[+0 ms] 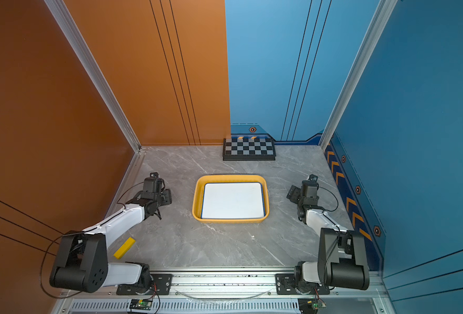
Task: Put the whiteboard into the storage box
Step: Reset both arms
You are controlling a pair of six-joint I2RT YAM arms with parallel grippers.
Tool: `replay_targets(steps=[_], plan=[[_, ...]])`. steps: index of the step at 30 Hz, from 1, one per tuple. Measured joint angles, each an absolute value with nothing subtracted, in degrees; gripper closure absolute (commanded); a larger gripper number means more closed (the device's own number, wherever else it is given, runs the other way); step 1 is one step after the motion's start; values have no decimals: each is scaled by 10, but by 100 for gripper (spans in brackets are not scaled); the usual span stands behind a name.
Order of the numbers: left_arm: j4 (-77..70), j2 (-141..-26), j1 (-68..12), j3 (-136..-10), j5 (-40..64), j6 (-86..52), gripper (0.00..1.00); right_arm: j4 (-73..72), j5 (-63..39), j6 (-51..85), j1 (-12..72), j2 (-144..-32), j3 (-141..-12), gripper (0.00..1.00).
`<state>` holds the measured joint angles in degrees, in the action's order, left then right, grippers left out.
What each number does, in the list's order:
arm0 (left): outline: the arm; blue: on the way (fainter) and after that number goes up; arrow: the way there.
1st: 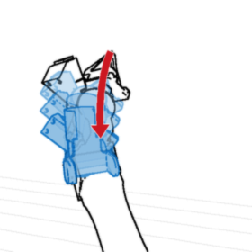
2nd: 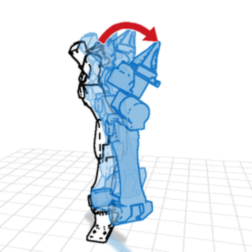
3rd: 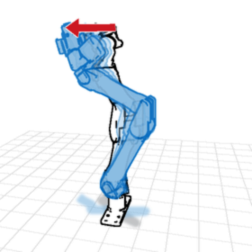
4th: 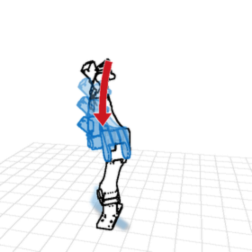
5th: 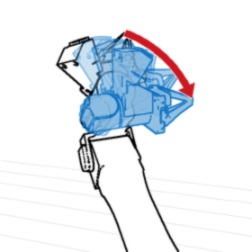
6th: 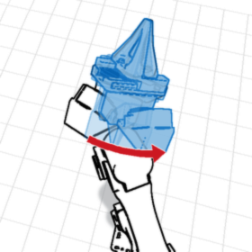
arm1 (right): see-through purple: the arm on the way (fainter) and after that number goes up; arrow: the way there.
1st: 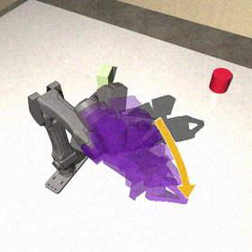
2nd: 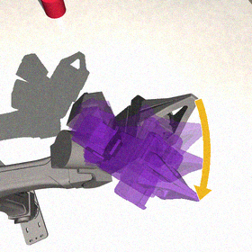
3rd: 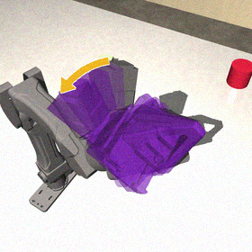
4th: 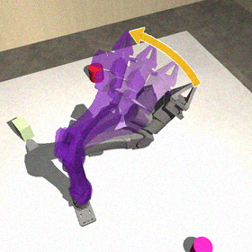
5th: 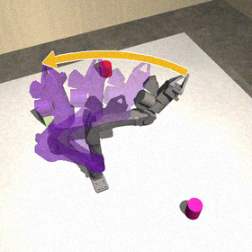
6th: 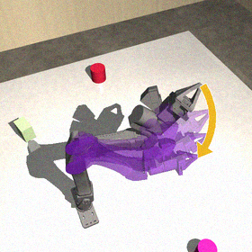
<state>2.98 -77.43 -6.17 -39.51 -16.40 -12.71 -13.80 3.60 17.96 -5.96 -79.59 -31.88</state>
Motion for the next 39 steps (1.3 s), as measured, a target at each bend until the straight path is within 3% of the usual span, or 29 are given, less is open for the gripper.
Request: replay_targets(steps=[8, 13, 18, 24, 30, 32, 39], plan=[[-143, -765, -59, -316, -178, -76, 28, -251, 48, 166, -59, -821, -291, 1], [-246, -778, -59, -252, -171, -53, 26, -331, 48, 137, -50, -821, -265, 0], [-314, -792, -65, -251, -172, -21, 15, -405, 56, 112, -32, -821, -216, 0], [-397, -797, -72, -232, -168, 19, 15, -555, 76, 65, 18, -872, -166, 0], [-538, -852, -75, -162, -158, 41, 8, -602, 103, 31, 45, -884, -148, 0], [-603, -884, -75, -136, -148, 48, 2, -612, 111, 25, 49, -884, -148, 0], [-692, -926, -78, -123, -189, 46, 2, -589, 158, 22, 55, -884, -175, 0]])
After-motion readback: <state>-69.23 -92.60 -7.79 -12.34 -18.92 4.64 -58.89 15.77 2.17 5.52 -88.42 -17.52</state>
